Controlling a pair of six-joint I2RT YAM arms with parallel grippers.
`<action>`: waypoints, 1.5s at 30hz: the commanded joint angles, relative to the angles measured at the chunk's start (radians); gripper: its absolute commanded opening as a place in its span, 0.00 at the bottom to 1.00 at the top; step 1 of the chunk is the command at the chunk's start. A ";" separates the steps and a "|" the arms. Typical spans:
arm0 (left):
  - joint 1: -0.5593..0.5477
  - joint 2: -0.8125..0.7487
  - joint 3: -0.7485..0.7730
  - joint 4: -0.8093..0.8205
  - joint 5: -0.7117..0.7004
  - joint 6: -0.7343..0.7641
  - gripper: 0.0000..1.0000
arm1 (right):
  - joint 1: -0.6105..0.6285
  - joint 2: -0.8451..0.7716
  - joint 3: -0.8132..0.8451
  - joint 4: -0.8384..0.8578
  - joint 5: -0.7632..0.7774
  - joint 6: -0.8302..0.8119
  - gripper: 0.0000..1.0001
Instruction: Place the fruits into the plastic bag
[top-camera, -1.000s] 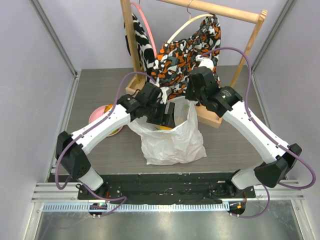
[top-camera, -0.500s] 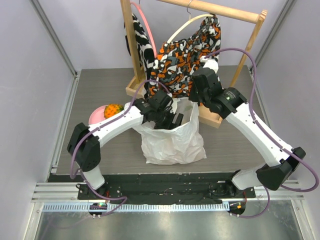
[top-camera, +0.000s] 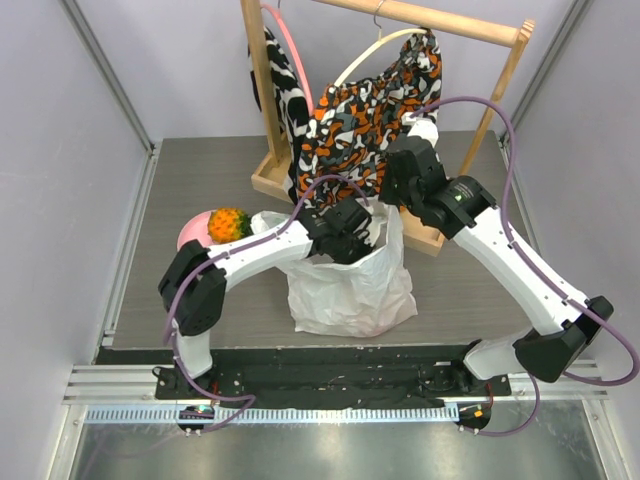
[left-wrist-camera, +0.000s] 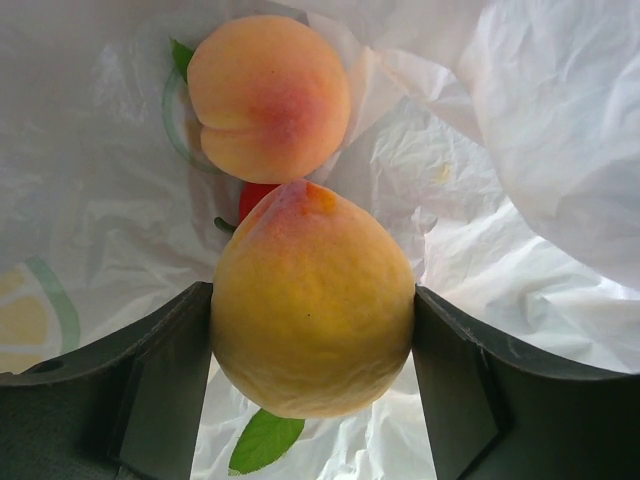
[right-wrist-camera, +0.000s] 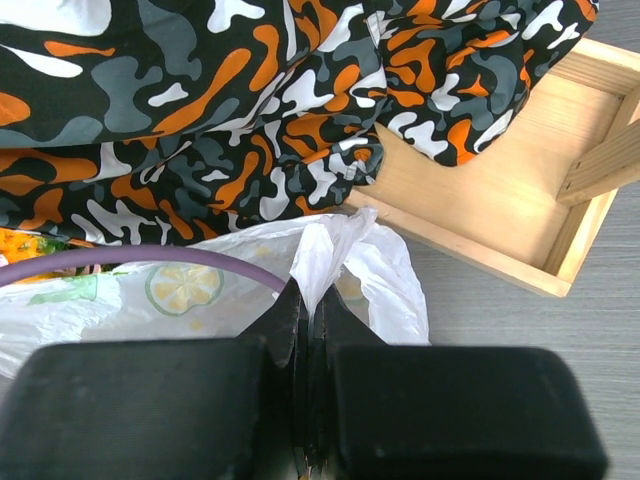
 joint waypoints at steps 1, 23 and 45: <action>-0.012 0.071 -0.003 -0.043 -0.055 0.024 0.68 | -0.002 -0.051 -0.005 0.010 0.026 0.003 0.01; -0.012 0.011 -0.028 -0.011 -0.115 -0.026 1.00 | -0.004 -0.039 0.000 0.010 0.020 0.008 0.01; 0.048 -0.196 -0.034 0.096 -0.275 -0.114 1.00 | -0.004 -0.035 0.006 0.010 0.017 0.008 0.01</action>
